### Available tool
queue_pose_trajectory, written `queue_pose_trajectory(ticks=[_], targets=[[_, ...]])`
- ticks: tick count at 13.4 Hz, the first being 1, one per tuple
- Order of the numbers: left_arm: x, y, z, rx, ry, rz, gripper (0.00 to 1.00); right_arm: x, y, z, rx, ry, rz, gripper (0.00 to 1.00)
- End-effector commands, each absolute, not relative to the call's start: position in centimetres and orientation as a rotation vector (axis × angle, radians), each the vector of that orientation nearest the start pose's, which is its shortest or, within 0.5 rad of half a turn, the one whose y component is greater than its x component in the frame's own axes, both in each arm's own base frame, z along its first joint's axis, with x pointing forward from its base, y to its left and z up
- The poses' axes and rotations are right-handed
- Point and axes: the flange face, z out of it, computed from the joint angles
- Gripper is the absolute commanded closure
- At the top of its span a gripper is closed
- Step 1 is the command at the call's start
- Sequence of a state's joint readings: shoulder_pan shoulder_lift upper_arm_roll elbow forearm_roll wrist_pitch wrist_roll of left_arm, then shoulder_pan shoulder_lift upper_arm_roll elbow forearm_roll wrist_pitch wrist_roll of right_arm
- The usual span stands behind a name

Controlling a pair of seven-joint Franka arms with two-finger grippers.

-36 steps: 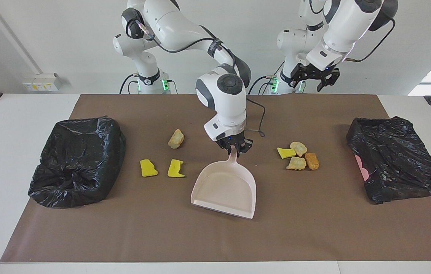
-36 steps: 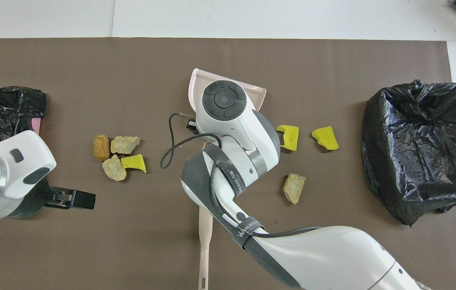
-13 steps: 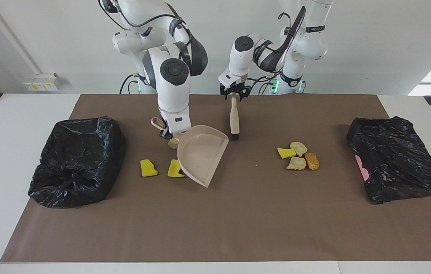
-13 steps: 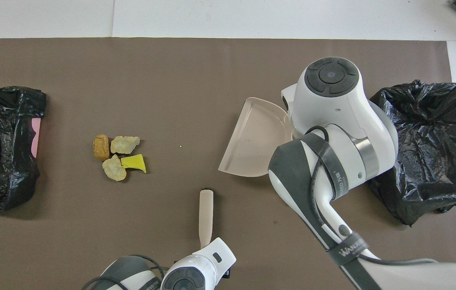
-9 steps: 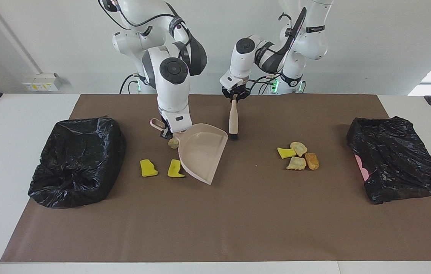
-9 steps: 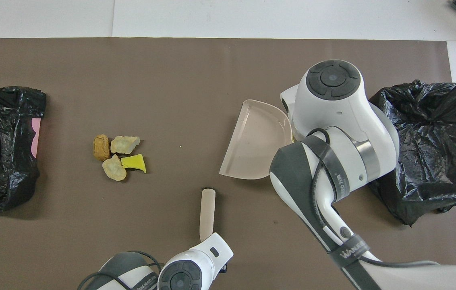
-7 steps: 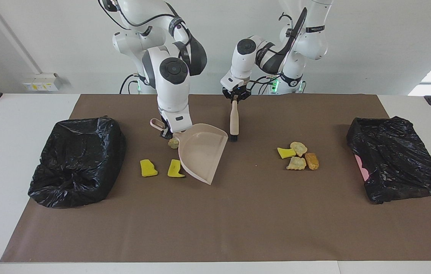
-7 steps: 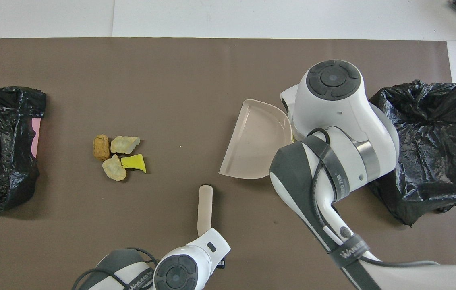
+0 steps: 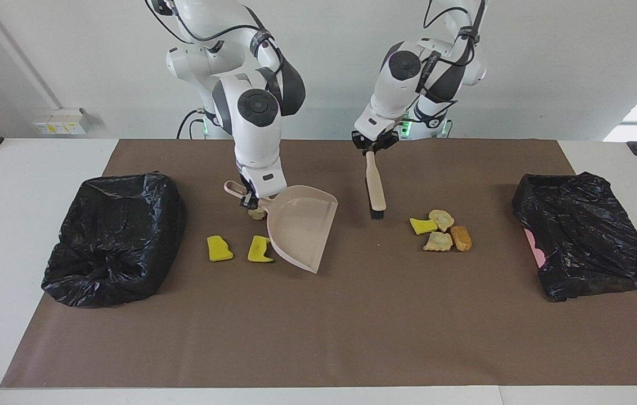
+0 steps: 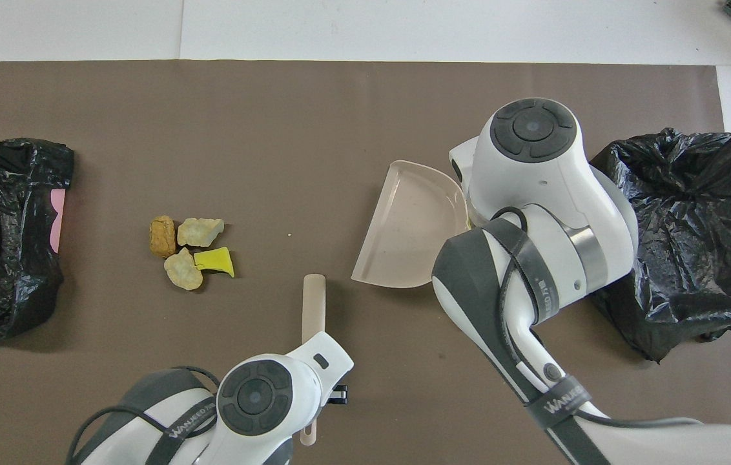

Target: Sweep and dump trash in bin

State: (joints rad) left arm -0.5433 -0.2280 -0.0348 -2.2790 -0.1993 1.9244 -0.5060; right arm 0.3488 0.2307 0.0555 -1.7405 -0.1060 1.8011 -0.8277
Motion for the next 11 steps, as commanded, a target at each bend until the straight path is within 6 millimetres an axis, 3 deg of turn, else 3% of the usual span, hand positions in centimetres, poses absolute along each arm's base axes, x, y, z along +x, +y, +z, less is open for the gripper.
queue_pose_trajectory(ticks=[1,3,8,9,11], targets=[[41.6,-20.4,46.2,-3.178,-0.033,0.325,1.00,54.4,24.1,42.0,-2.445,-2.061,0.269,1.00],[44.0,-16.6,45.8,-3.145,-0.018,0.288,1.00,53.6,26.3,41.0,-2.361,-2.163,0.240,1.00],[48.6,-2.3,45.1,-3.127,0.141,0.179,1.00,52.7,28.7,38.2,-2.313,-2.218,0.239,1.00],[49.8,-0.3,44.6,-3.107,0.174,0.162,1.00,52.4,29.4,37.6,-2.305,-2.227,0.237,1.00],[53.0,0.8,42.5,-3.090,0.186,0.220,1.00,52.1,29.8,37.0,-2.325,-2.218,0.250,1.00]])
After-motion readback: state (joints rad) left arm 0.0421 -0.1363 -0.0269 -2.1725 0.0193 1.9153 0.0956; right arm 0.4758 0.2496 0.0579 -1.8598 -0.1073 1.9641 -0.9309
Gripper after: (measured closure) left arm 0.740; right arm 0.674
